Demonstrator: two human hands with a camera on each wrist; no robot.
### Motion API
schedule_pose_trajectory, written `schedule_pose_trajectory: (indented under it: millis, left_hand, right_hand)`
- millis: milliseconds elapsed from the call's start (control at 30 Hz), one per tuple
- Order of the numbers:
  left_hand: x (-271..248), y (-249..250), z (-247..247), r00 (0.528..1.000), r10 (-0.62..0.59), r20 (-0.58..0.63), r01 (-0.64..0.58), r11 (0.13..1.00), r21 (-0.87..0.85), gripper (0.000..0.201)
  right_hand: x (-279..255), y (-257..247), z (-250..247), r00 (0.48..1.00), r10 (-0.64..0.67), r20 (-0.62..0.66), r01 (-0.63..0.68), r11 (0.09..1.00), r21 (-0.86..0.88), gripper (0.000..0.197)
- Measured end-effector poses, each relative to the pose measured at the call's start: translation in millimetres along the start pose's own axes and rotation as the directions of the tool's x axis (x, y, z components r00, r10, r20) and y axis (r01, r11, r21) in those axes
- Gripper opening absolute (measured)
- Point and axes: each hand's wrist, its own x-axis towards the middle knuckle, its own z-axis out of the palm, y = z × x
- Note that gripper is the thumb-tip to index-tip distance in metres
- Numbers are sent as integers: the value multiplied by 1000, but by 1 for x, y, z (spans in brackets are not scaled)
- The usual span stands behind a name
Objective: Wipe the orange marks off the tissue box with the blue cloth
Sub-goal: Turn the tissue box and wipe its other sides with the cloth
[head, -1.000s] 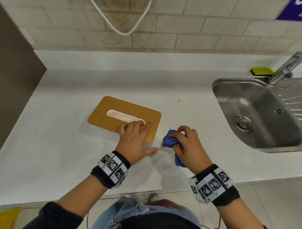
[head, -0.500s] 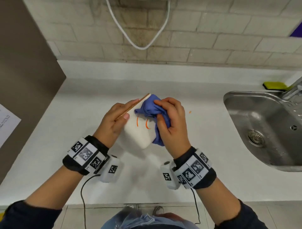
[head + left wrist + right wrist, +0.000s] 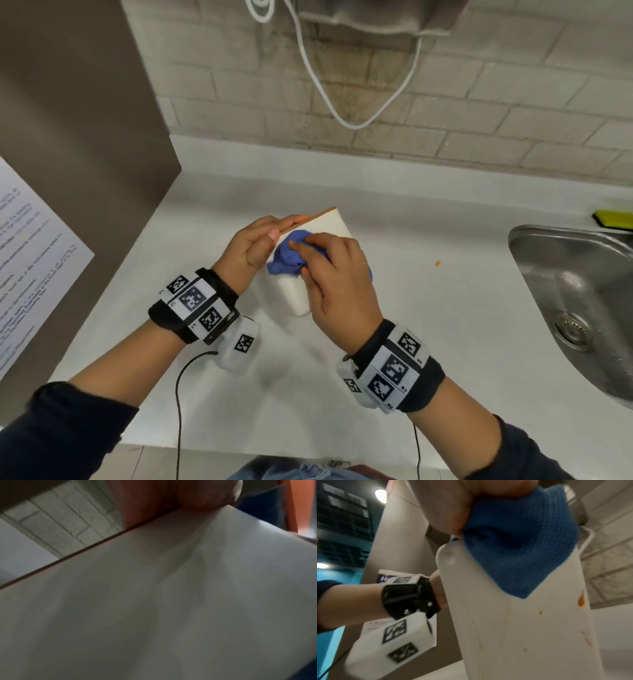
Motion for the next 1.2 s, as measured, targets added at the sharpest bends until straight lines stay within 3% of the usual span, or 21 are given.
schedule_pose_trajectory:
  millis: [100, 267, 300, 367, 433, 533, 700, 867, 967, 1100, 1200]
  left_hand:
    - [5, -3, -9, 999, -29, 19, 30, 998, -47, 32]
    - [9, -3, -15, 999, -36, 33, 39, 994, -102, 32]
    - [9, -4, -16, 999, -35, 28, 38, 995, -98, 32]
    - [10, -6, -18, 999, -48, 9, 49, 994, -99, 33]
    - [10, -5, -17, 999, -48, 6, 48, 995, -90, 33]
    - [9, -4, -15, 1000, -30, 6, 30, 996, -80, 33]
    - [10, -5, -15, 999, -25, 28, 27, 997, -72, 31]
    - [9, -3, -19, 999, -20, 39, 23, 996, -92, 40]
    - [8, -5, -16, 999, -17, 46, 19, 998, -60, 37]
    - [7, -6, -18, 999, -13, 38, 15, 999, -45, 35]
    - [5, -3, -18, 999, 0, 46, 2, 999, -49, 40]
  right_hand:
    - [2, 3, -1, 975, -193, 113, 191, 981, 30, 32]
    - [3, 24, -15, 871, -389, 300, 382, 920, 86, 34]
    - [2, 29, -18, 867, -390, 312, 382, 920, 89, 34]
    - [0, 43, -26, 908, -316, 275, 308, 949, 72, 31]
    - [4, 53, -29, 970, -155, 190, 152, 988, 28, 28]
    - [25, 47, -19, 993, 36, 114, -37, 999, 4, 31]
    - [34, 27, -12, 970, -87, 226, 81, 996, 36, 30]
    - [17, 18, -19, 860, -307, 408, 268, 951, 151, 31]
    - [4, 24, -32, 805, -360, 471, 310, 933, 183, 32]
    - [-6, 52, -49, 794, -320, 517, 332, 941, 72, 31]
    - [-19, 82, -61, 867, -125, 482, 254, 943, -213, 41]
